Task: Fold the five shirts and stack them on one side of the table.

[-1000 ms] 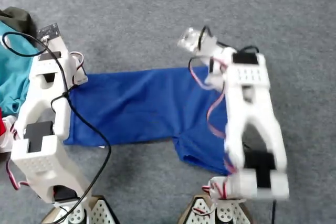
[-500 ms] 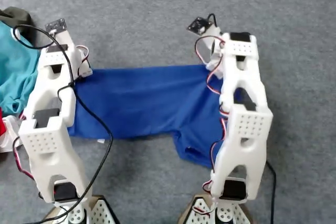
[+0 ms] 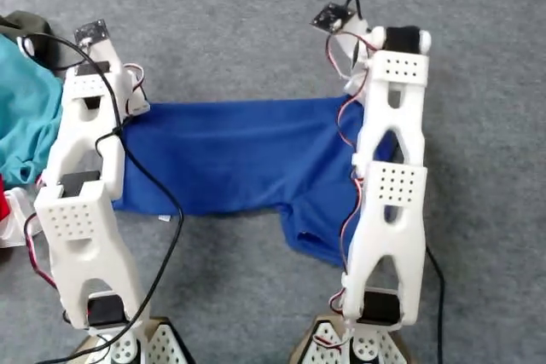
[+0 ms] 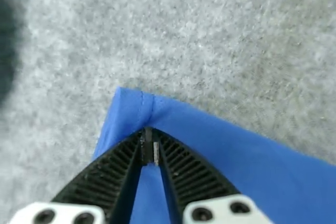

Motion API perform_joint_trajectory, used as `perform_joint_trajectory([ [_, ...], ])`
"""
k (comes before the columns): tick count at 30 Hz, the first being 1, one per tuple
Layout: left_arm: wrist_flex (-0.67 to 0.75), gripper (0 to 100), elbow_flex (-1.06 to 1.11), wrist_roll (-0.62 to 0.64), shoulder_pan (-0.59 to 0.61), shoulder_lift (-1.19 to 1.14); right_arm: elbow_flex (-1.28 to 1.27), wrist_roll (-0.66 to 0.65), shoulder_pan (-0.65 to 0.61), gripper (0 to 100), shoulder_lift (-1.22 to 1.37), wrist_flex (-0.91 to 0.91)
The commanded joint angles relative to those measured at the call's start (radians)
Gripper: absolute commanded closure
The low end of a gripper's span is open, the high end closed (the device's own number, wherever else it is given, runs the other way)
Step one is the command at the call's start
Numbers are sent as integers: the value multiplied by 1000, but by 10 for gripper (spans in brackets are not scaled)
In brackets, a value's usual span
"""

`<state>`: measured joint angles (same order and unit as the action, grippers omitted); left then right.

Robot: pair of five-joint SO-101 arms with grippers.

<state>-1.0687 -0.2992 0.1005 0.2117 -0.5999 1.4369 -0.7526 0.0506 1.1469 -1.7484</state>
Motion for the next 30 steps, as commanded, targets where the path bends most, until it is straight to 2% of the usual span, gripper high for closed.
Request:
perform_joint_trajectory([
  [1,-103,980,-132,2,29,16,133,-11,2,993,-10,-41],
  [6,-216,980,-252,0,83,16,-31,-15,10,993,-108,-41],
  [12,-327,980,-325,-41,68,16,-430,-58,5,993,-400,-37],
  [17,-336,980,-322,-72,55,16,-814,-146,-7,992,-676,-15],
  [24,-287,980,-318,-72,114,4,-1546,-216,-30,992,-1050,264],
  [27,-181,980,-239,-61,153,-41,-1879,-224,-47,992,-1190,443],
  [30,-130,980,-184,-21,178,-61,-2092,-215,-111,992,-1299,537],
])
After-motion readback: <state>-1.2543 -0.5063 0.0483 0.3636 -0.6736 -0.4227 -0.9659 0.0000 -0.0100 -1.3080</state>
